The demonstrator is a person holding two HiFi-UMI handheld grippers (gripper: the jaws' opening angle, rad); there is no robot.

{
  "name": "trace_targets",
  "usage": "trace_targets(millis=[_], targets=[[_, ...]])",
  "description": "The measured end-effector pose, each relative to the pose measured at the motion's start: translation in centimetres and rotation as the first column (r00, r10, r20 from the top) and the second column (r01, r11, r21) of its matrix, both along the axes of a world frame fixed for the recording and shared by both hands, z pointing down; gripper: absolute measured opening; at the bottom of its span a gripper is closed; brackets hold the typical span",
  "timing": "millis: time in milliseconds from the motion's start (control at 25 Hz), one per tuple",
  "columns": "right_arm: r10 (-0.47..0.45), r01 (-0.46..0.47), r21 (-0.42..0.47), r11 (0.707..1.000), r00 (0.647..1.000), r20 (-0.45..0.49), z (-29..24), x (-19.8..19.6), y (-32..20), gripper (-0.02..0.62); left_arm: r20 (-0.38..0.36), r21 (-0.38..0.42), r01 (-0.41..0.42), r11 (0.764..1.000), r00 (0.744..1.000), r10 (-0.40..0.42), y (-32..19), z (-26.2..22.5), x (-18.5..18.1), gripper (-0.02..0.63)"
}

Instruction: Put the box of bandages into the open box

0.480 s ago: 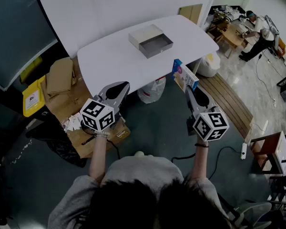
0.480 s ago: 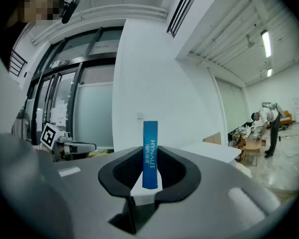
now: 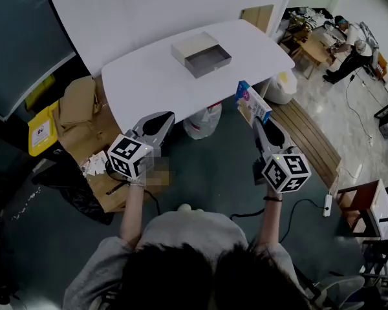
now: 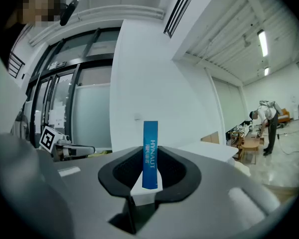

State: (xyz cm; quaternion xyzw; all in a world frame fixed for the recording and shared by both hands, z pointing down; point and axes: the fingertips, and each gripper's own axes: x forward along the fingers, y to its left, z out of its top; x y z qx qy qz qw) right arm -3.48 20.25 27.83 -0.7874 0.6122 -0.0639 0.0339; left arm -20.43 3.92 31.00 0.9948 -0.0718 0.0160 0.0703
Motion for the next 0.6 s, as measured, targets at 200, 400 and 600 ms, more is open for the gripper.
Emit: trace_targets(millis=[200, 400, 600], targets=[[-0.007, 0.007, 0.016, 1.000, 1.000, 0.014, -0.1, 1.1, 1.0, 0.094, -0.007, -0.007, 0.021, 1.000, 1.000, -0.021, 0.6, 0.0, 0.9, -0.005], [-0.023, 0.022, 0.036, 0.999, 0.999, 0.026, -0.3, 1.8, 1.5, 0.094, -0.007, -0.003, 0.035, 0.999, 0.999, -0.035, 1.7, -0.1, 1.4, -0.005], [-0.040, 0.038, 0.045, 0.998, 0.998, 0.042, 0.1, 2.2, 0.8, 0.094, -0.004, -0.017, 0.049, 0.999, 0.999, -0.049, 1.4, 0.3, 1.8, -0.005]])
